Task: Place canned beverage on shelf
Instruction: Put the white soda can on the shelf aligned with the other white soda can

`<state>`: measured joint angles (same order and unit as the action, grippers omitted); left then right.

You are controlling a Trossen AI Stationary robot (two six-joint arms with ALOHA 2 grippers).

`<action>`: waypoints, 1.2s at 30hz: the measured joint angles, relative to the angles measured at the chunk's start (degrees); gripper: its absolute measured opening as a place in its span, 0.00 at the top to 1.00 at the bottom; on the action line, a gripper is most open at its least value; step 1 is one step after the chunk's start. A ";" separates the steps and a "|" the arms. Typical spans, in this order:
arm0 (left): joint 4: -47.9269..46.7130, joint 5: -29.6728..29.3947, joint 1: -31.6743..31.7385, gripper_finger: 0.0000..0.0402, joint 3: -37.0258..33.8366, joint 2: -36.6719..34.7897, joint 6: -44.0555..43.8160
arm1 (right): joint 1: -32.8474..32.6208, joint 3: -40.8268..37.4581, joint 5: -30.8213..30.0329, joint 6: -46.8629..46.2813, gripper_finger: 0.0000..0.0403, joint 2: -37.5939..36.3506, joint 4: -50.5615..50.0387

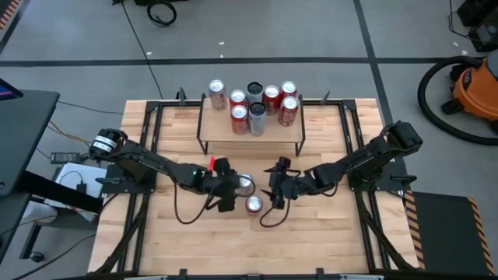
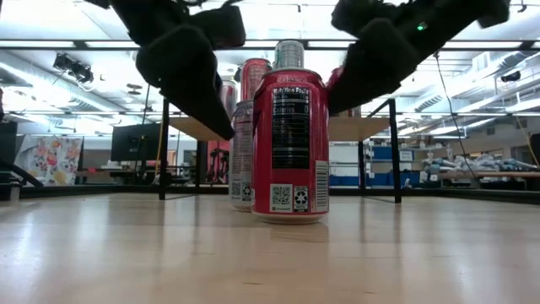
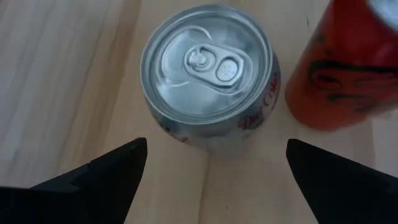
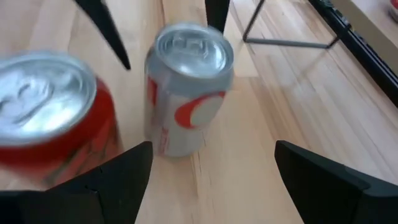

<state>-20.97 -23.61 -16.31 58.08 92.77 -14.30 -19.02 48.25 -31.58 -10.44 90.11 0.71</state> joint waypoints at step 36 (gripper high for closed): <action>8.72 16.43 8.74 0.27 -1.55 -1.38 8.56 | -10.67 -0.02 -13.76 -12.39 0.14 -0.77 -8.91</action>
<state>-12.26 -7.19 -7.57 56.53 91.39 -5.74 -29.69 48.23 -45.34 -22.83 89.34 -8.20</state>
